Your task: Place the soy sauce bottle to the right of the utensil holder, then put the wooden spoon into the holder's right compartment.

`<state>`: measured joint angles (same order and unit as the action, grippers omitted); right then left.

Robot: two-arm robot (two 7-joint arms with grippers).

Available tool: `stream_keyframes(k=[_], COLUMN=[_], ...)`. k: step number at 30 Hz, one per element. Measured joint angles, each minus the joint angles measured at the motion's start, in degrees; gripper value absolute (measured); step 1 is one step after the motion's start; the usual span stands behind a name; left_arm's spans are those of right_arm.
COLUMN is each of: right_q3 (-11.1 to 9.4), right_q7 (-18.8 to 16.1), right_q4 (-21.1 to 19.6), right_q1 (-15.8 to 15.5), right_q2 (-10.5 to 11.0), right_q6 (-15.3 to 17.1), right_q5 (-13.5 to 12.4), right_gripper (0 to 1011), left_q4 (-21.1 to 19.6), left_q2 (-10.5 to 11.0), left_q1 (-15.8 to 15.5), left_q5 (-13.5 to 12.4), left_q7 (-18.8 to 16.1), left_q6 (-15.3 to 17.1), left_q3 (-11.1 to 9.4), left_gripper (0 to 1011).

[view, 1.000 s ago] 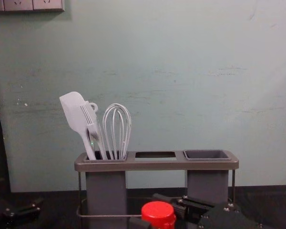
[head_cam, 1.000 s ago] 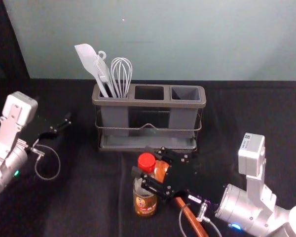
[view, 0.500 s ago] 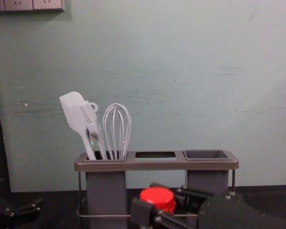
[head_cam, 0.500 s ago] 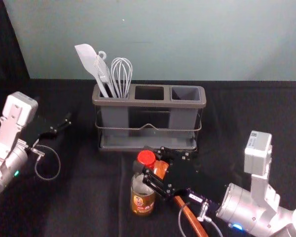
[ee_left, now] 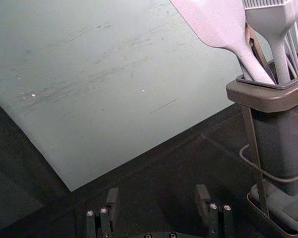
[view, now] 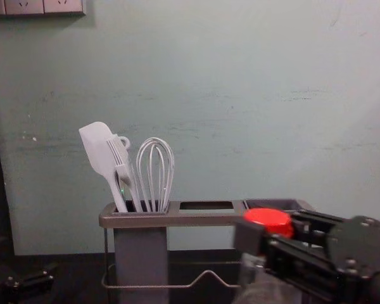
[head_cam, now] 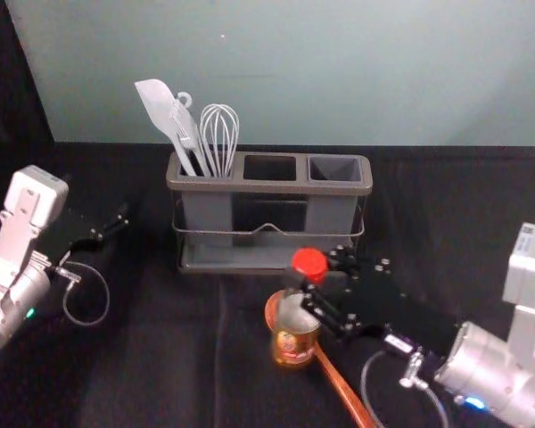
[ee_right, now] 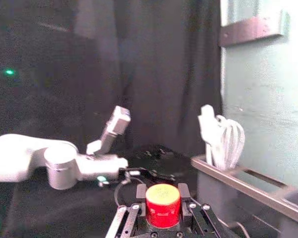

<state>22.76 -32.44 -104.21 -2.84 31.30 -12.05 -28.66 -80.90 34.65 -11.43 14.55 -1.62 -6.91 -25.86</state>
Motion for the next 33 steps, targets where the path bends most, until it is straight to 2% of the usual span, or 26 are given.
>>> stream_keyframes(k=[7,12,16,22,28,33], right_q3=[-4.8,-7.8,-10.5,-13.2,-14.2,-14.1], right_q7=[2.2,3.1,2.7,2.6,4.0,4.3], right_q4=[-0.1,1.0,3.2,5.0,6.2,9.5], right_q1=[-2.5,-3.7,-3.5,-1.4,0.5,3.8], right_q2=[1.9,2.3,2.3,3.3,3.0,1.5], right_q6=[0.4,0.1,0.1,1.3,2.2,2.7], right_q5=[-1.3,-2.0,-4.1,-4.6,-3.0,-2.5], right_gripper=[377,375,377,375,377,375], left_q4=[0.0,0.0,0.0,0.0,0.0,0.0], left_q2=[0.0,0.0,0.0,0.0,0.0,0.0], left_q1=[0.0,0.0,0.0,0.0,0.0,0.0], left_q5=[0.0,0.0,0.0,0.0,0.0,0.0], left_q7=[0.0,0.0,0.0,0.0,0.0,0.0], left_q6=[0.0,0.0,0.0,0.0,0.0,0.0], left_q3=[0.0,0.0,0.0,0.0,0.0,0.0], left_gripper=[1000,1000,1000,1000,1000,1000])
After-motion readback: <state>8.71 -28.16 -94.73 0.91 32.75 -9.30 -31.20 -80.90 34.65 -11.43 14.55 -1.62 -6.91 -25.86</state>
